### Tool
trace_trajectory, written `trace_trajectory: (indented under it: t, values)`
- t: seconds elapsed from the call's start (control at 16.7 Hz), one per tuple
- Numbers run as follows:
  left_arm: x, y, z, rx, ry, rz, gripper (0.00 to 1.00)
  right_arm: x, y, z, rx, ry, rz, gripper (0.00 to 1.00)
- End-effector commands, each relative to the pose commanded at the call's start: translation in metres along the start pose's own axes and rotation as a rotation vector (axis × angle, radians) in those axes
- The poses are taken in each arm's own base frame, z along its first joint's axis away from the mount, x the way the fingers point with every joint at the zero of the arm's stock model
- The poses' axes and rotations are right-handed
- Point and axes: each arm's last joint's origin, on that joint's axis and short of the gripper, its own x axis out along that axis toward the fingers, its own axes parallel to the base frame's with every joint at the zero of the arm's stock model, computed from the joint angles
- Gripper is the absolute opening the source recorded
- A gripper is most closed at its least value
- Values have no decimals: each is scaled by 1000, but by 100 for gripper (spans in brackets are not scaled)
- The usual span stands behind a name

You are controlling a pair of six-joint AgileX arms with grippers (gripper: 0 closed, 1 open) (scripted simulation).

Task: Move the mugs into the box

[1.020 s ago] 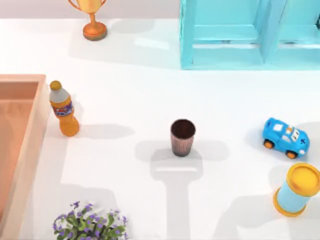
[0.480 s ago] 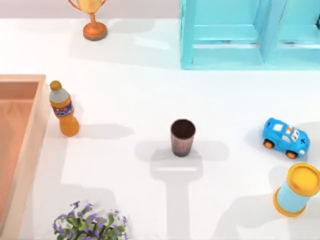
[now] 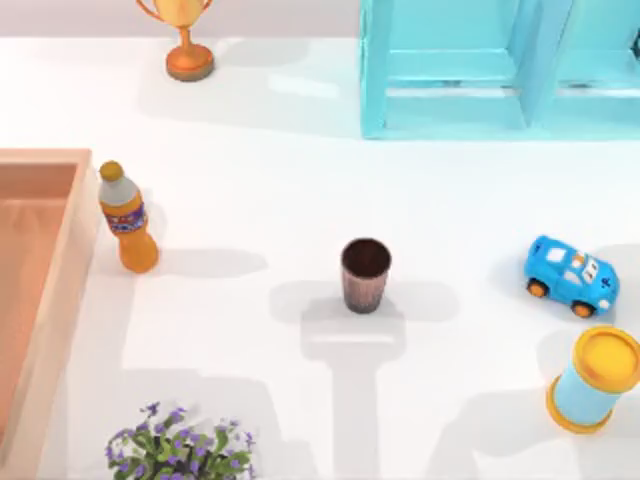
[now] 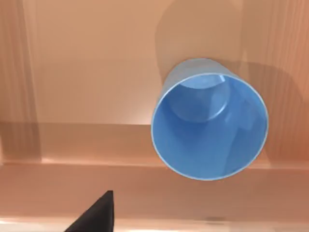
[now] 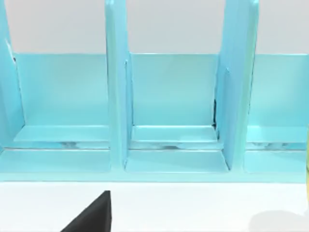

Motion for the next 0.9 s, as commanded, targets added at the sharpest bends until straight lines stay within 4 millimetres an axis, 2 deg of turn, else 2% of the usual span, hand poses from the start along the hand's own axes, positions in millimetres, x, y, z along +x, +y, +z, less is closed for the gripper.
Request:
trace_trajectory:
  t: [0.24, 0.42, 0.78, 0.9]
  values:
    - [-41, 0, 0, 8, 0, 1, 100, 0, 0, 0, 0, 0, 0, 100]
    - [-62, -2, -3, 15, 2, 3, 100, 0, 0, 0, 0, 0, 0, 100]
    - [-64, -1, -3, 12, 3, 3, 100, 0, 0, 0, 0, 0, 0, 100]
    - [-66, -6, 7, 12, 8, 3, 100, 0, 0, 0, 0, 0, 0, 100]
